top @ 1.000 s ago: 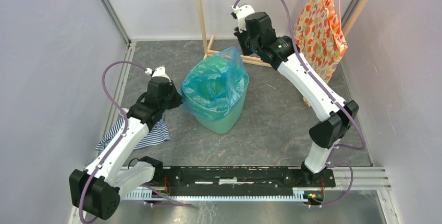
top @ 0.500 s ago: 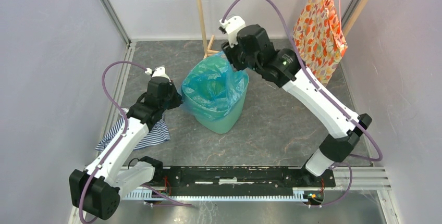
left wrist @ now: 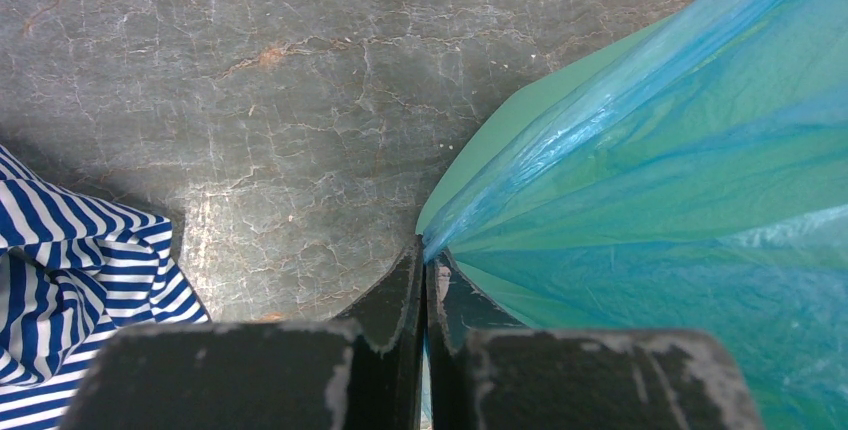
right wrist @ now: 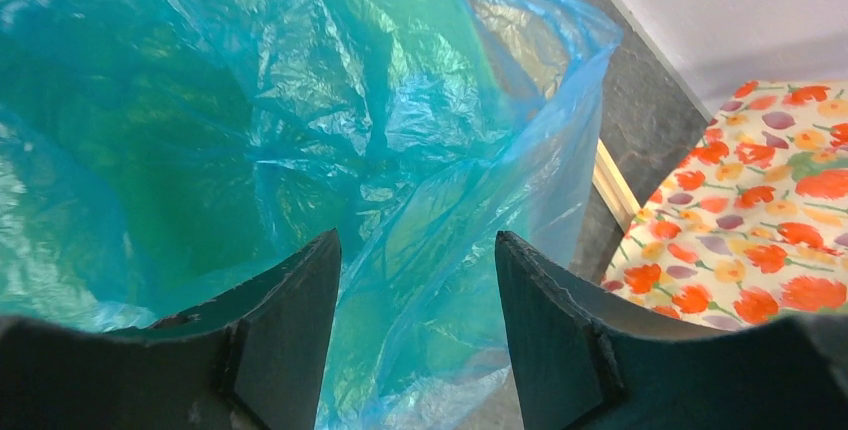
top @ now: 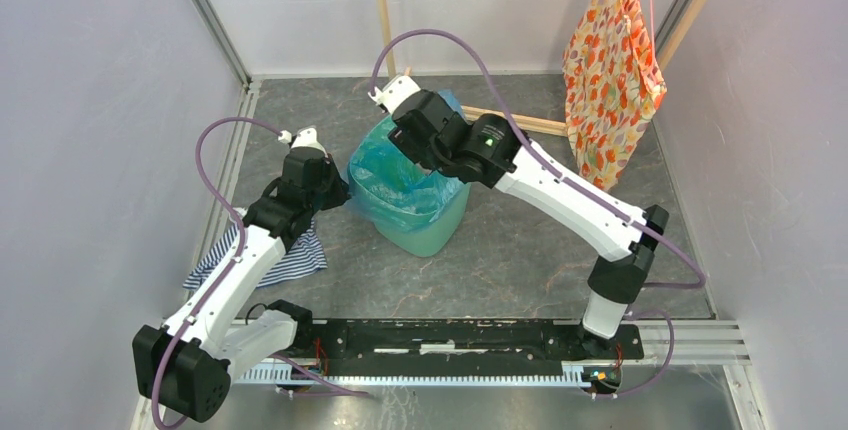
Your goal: Put the trash bags into the trash bin
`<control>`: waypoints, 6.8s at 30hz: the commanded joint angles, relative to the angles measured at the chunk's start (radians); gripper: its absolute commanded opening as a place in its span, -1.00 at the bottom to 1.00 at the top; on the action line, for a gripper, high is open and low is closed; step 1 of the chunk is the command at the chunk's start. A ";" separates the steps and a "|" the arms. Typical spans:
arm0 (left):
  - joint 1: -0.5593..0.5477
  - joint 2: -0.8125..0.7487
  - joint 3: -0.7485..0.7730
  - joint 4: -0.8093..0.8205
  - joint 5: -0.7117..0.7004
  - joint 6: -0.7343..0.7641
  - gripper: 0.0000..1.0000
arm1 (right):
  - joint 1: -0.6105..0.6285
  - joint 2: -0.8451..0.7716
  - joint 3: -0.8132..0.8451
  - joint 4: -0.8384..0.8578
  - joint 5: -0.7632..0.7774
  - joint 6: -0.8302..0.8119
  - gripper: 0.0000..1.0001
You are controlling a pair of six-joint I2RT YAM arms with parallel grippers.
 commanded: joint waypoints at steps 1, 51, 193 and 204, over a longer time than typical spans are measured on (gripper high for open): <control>0.005 -0.015 0.019 0.013 0.005 -0.015 -0.89 | 0.005 0.021 0.030 -0.045 0.093 0.004 0.28; 0.006 0.020 0.035 0.036 -0.022 -0.017 -0.87 | -0.420 -0.554 -1.109 0.936 -0.469 0.299 -1.00; -0.342 0.228 -0.009 0.191 -0.029 -0.196 -0.30 | -0.190 -0.289 -0.493 0.242 -0.328 0.060 0.39; -0.290 0.172 -0.030 0.100 -0.141 -0.171 -0.24 | -0.188 -0.221 -0.620 0.314 -0.378 0.109 0.49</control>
